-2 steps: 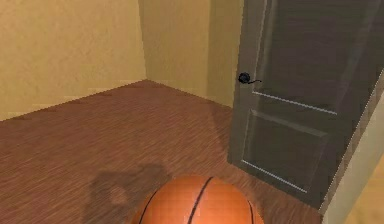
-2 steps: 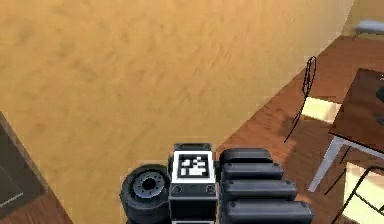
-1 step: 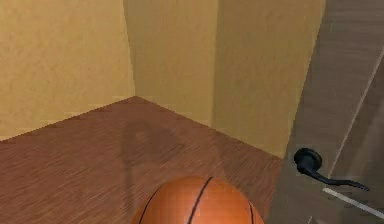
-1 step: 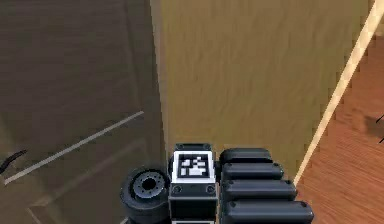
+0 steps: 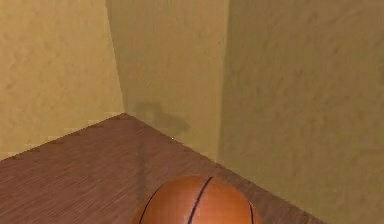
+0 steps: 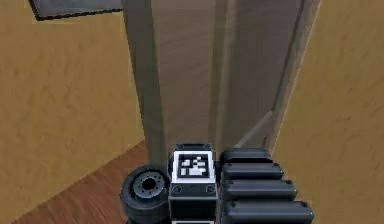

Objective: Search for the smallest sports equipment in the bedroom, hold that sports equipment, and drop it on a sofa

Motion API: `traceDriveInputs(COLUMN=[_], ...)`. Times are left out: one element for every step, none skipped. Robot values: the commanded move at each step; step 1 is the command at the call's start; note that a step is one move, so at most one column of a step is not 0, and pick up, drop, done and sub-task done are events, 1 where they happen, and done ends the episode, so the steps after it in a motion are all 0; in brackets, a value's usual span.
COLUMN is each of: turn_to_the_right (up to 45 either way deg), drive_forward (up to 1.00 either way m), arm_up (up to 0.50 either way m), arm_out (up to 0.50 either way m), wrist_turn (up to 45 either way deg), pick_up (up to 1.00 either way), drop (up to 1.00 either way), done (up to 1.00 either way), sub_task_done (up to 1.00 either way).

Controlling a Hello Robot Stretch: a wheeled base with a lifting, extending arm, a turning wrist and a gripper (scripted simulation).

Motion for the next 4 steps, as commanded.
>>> traceDriveInputs(turn_to_the_right=[36.0,0.0,45.0,3.0], drive_forward=[0.0,0.5,0.0,0.0], arm_up=[0.0,0.0,0.0,0.0], arm_out=[0.0,0.0,0.0,0.0], wrist_turn=[0.0,0.0,0.0,0.0], pick_up=[0.0,0.0,0.0,0.0], drop=[0.0,0.0,0.0,0.0], done=[0.0,0.0,0.0,0.0], sub_task_done=[0.0,0.0,0.0,0.0])
